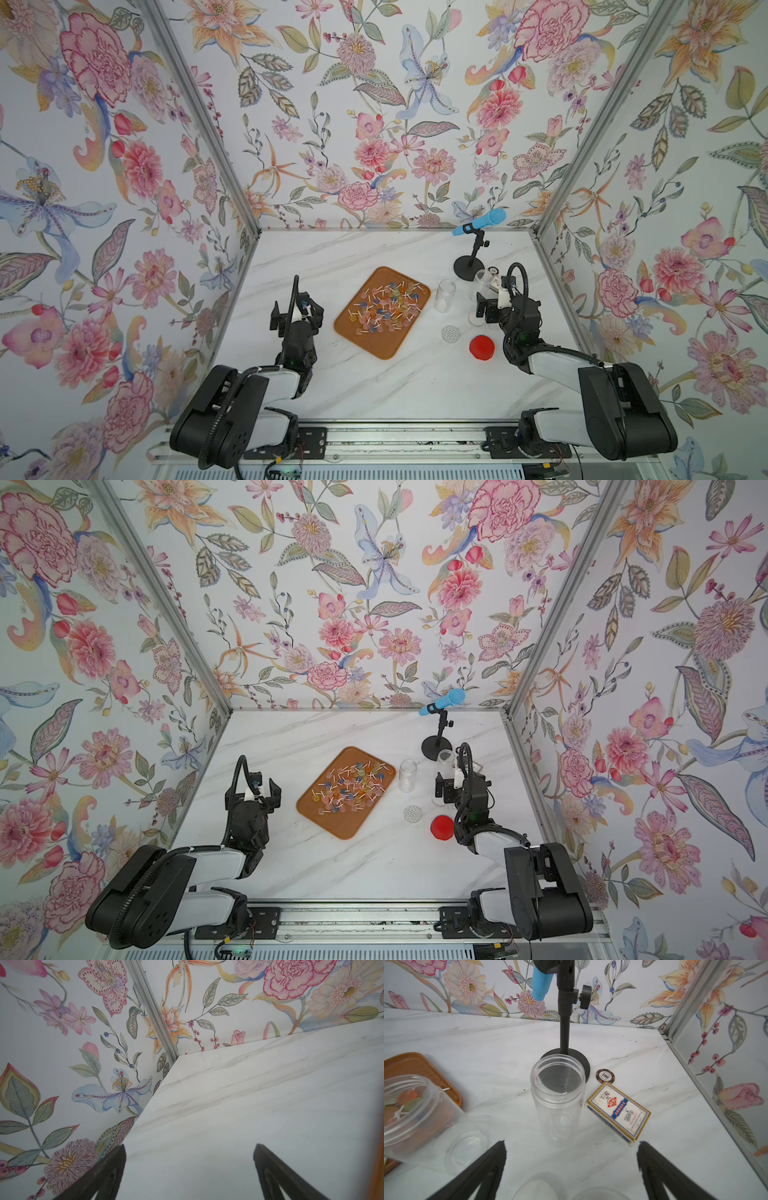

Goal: Pour the candies out of the jar
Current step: Reset both arms

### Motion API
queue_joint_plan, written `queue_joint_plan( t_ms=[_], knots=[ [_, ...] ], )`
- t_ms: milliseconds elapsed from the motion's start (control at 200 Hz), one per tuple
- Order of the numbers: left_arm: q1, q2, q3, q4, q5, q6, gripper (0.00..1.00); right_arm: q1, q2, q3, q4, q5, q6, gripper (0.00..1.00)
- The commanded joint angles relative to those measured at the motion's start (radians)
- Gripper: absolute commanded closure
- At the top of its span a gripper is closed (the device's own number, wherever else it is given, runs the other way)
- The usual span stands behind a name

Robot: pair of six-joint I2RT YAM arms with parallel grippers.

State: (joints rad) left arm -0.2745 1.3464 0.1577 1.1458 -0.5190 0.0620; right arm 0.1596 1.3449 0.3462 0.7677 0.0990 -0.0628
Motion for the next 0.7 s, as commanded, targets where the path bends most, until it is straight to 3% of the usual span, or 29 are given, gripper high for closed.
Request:
queue_joint_plan(
  t_ms=[0,165,400,535,626,691],
  knots=[
    [0.023,0.031,0.011,0.133,0.062,0.024,0.01,-0.003,0.038,-0.049,0.208,0.072,-0.091,0.00],
    [0.065,0.072,0.002,0.206,0.140,0.021,0.01,-0.052,0.074,-0.081,0.279,0.003,-0.056,0.00],
    [0.105,0.300,-0.113,0.645,0.229,0.026,0.01,-0.123,0.205,-0.144,0.517,-0.089,0.003,0.00],
    [0.110,0.266,-0.077,0.524,0.257,0.023,0.01,-0.142,0.191,-0.126,0.457,-0.096,0.025,0.00],
    [0.124,0.249,-0.053,0.459,0.278,0.011,0.01,-0.146,0.199,-0.085,0.392,0.042,0.080,0.00],
    [0.141,0.239,-0.023,0.386,0.293,-0.005,0.01,-0.126,0.195,-0.069,0.353,0.073,0.067,0.00]
  ],
)
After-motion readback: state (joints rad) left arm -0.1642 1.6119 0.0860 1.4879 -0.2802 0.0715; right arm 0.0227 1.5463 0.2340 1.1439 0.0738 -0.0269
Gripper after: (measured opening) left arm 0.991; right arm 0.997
